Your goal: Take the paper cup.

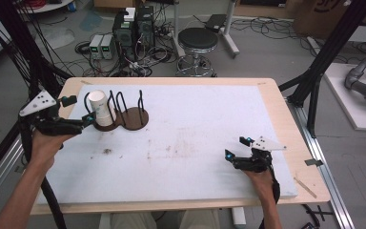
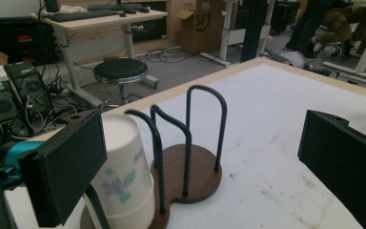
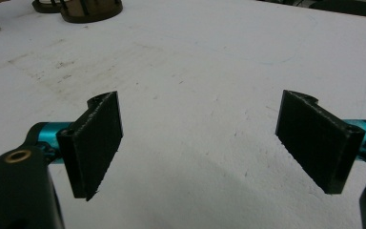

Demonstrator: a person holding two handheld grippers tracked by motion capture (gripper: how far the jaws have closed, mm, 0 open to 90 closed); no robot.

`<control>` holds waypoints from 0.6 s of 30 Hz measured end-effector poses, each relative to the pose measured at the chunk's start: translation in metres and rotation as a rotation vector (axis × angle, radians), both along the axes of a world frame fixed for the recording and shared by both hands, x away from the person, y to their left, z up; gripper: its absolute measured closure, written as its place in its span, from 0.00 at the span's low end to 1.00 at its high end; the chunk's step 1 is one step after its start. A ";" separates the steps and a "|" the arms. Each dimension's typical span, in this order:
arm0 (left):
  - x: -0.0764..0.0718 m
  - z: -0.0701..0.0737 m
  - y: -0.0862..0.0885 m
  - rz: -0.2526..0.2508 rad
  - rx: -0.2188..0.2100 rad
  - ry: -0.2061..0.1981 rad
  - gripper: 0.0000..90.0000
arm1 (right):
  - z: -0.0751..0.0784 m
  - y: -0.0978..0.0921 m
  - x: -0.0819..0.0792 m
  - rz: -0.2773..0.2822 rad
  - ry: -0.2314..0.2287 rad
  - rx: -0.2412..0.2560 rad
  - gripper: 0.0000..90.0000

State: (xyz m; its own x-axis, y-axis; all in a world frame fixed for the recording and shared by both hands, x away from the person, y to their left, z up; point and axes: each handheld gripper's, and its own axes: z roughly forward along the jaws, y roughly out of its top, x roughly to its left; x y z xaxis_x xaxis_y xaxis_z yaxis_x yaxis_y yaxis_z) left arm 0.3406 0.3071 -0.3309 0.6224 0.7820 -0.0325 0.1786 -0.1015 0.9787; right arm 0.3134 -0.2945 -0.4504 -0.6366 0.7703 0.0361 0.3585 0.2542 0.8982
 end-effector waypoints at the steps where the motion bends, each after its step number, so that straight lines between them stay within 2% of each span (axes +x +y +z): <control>1: 0.003 0.003 0.000 -0.002 -0.002 0.001 0.03 | 0.000 0.000 0.000 0.001 0.000 0.000 0.18; 3: 0.010 0.007 0.002 -0.008 0.008 0.005 0.03 | 0.000 0.000 0.000 -0.001 0.002 0.000 0.18; 5: 0.017 0.010 0.003 -0.021 -0.003 0.014 0.03 | 0.000 0.000 0.000 0.001 0.000 -0.001 0.18; 6: 0.025 0.012 0.004 -0.027 0.005 0.018 0.03 | 0.000 0.000 0.000 0.001 -0.002 -0.003 0.18; 7: 0.025 0.012 0.004 -0.027 0.005 0.018 0.03 | 0.000 0.000 0.000 0.002 -0.003 -0.003 0.18; 10: 0.042 0.012 0.008 -0.059 0.006 0.044 0.03 | 0.000 0.000 0.000 0.001 -0.001 0.002 0.18; 11: 0.042 0.012 0.008 -0.059 0.006 0.044 0.03 | 0.000 0.000 0.000 0.001 -0.003 0.001 0.18; 15: 0.063 0.014 0.016 -0.096 -0.002 0.078 0.03 | 0.000 0.000 0.000 -0.001 0.001 -0.002 0.18; 18: 0.076 0.018 0.021 -0.127 0.010 0.094 0.03 | 0.000 0.001 0.000 -0.002 0.000 -0.003 0.18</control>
